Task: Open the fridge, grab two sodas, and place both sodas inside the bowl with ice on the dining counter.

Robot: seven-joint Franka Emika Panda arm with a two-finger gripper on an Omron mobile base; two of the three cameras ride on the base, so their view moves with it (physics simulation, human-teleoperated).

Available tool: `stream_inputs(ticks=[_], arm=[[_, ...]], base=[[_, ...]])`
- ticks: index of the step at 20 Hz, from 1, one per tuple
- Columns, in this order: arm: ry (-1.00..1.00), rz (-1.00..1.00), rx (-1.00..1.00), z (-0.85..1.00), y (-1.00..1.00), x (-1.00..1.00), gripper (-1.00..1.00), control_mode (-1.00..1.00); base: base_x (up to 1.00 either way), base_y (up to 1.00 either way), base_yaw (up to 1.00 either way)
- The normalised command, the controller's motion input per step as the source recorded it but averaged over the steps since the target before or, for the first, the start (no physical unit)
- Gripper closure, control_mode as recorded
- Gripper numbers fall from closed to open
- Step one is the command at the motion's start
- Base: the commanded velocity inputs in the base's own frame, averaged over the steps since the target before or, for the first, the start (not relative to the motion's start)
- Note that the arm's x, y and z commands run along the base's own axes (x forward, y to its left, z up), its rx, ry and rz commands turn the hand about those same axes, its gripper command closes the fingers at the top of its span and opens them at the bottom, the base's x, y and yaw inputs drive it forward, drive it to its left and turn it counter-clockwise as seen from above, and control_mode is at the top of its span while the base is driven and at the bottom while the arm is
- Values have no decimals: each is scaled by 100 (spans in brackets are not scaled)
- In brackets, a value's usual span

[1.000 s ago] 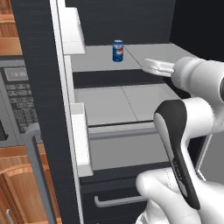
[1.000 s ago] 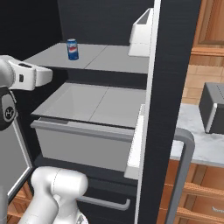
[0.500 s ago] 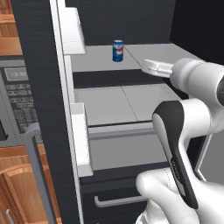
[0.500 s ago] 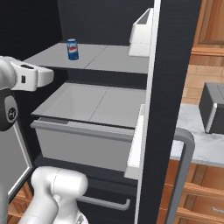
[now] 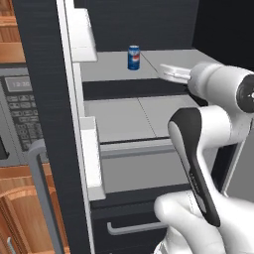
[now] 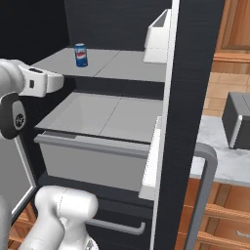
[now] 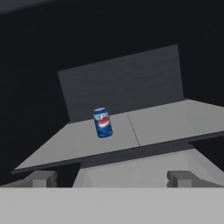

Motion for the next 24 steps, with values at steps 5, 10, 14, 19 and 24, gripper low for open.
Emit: stream_inputs(ticks=[5,10,14,19,24], arm=[[0,-2,0,2,20,36,-100,-100],[0,-1,0,1,6,43,-100,-100],[7,0,0,0,0,57,-100,-100],[1,0,0,4,12,55,-100,-100],[3,0,-2,6,24,61,-100,-100]], base=[[0,0,0],[0,0,0],[0,0,0],[0,0,0],[0,0,0]])
